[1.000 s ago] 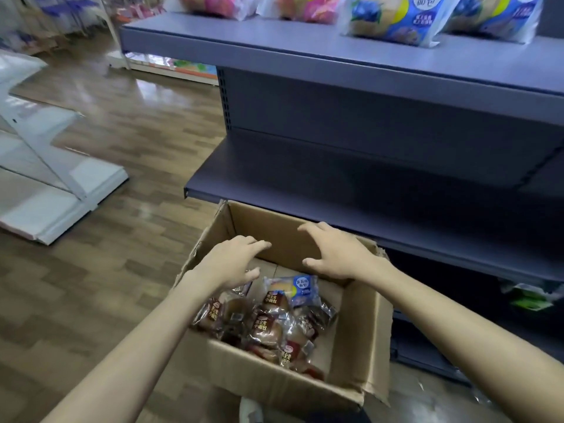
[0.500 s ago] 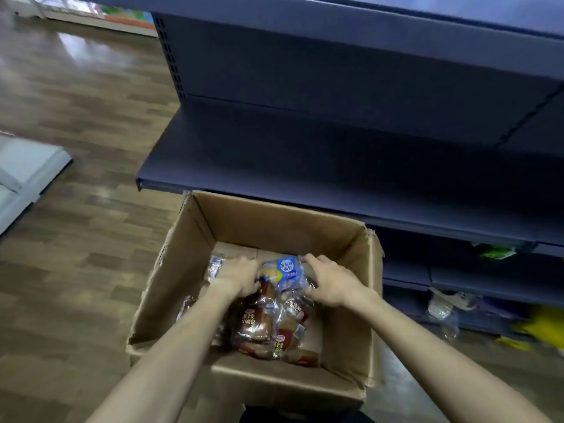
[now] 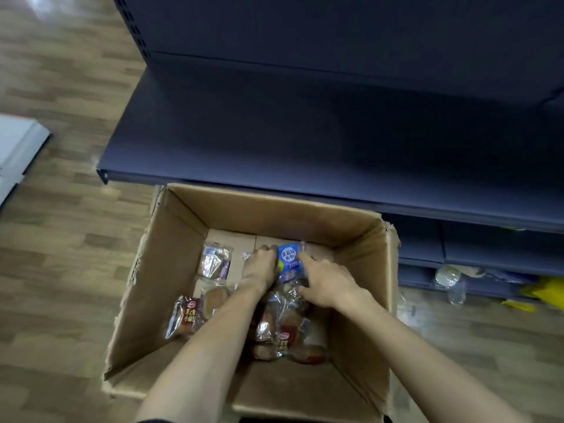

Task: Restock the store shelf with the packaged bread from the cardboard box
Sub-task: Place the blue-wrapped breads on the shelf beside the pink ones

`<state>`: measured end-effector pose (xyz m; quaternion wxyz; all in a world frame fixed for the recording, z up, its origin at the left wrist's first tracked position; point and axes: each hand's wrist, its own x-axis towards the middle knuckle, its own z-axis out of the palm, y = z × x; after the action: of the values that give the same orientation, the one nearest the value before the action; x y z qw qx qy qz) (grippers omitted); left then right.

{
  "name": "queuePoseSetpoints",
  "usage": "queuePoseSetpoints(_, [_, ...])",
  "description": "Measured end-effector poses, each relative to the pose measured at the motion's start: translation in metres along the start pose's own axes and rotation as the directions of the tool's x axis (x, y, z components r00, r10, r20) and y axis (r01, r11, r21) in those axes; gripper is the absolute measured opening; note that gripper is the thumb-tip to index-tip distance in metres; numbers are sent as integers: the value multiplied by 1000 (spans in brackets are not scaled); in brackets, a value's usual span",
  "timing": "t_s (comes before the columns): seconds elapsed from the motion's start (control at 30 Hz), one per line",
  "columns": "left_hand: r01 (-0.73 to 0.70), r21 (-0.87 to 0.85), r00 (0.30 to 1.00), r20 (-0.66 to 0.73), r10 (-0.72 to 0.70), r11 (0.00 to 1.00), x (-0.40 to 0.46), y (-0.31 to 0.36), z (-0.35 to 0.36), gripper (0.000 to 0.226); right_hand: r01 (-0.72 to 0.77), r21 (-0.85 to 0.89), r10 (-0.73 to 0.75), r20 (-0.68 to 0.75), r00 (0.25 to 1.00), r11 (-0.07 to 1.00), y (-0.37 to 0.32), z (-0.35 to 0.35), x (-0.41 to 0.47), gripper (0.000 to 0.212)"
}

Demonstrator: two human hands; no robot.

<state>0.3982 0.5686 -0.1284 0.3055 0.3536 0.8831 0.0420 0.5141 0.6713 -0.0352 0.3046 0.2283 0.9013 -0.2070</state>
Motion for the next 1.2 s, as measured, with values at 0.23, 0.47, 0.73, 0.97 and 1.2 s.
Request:
queuePoseSetpoints(0.23, [106,-94,983,163,-90,990,13,-10,11,51,-12,51,8,85,996,999,7,-5,4,81])
queuePoseSetpoints(0.47, [84,168,986,128,-106,982,17,-10,26,68,-19,75,11,108,994,997,5,-6,13,80])
queuePoseSetpoints(0.73, [99,122,978,172,-120,988,23,-13,23,96,-8,97,-4,131,991,995,4,-4,15,70])
queuePoseSetpoints(0.97, [141,188,986,60,-155,972,20,-1,37,102,-19,130,2,135,991,991,7,0,18,67])
queuePoseSetpoints(1.2, [162,330,984,12,-176,930,22,6,39,86,-37,107,23,128,991,994,5,-1,17,58])
